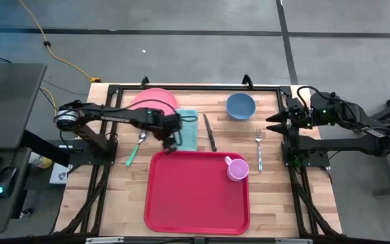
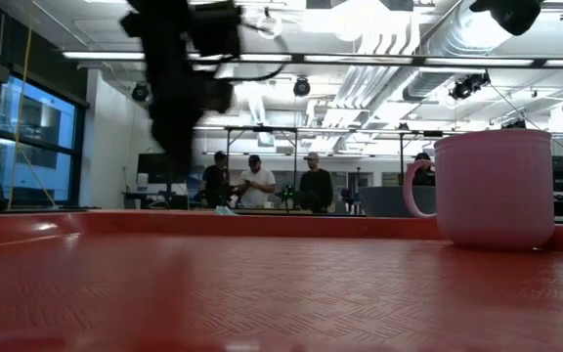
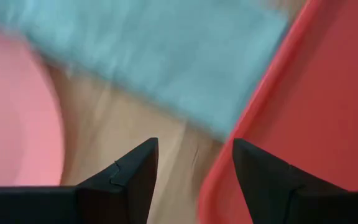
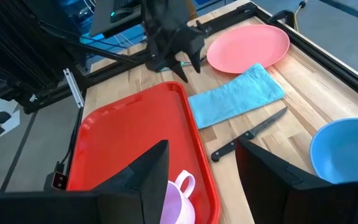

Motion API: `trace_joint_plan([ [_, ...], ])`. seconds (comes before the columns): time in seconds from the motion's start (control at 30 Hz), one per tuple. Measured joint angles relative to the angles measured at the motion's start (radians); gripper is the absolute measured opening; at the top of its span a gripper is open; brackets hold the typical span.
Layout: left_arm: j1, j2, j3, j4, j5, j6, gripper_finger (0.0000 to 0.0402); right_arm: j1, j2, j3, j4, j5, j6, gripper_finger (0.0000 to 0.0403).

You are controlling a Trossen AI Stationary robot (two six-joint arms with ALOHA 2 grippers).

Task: Set up tray
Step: Put the pink plate on the red serving tray to the bottom left of the pink mug

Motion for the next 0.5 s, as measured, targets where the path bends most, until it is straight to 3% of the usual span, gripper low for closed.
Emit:
trace_joint_plan([
  [0.1,0.037,-0.059,-0.063,0.096,0.047,0.022,0.0239,0.0,0.0,0.0,-0.001,-0.002,0.001,0.0165],
  [0.3,0.127,-0.205,-0.167,0.082,0.084,0.032,0.0239,0.0,0.0,0.0,-0.002,-0.008,0.001,0.0165],
  [0.5,0.229,-0.382,-0.269,0.106,-0.002,-0.081,0.0239,0.0,0.0,0.0,-0.004,-0.008,0.001,0.0165],
])
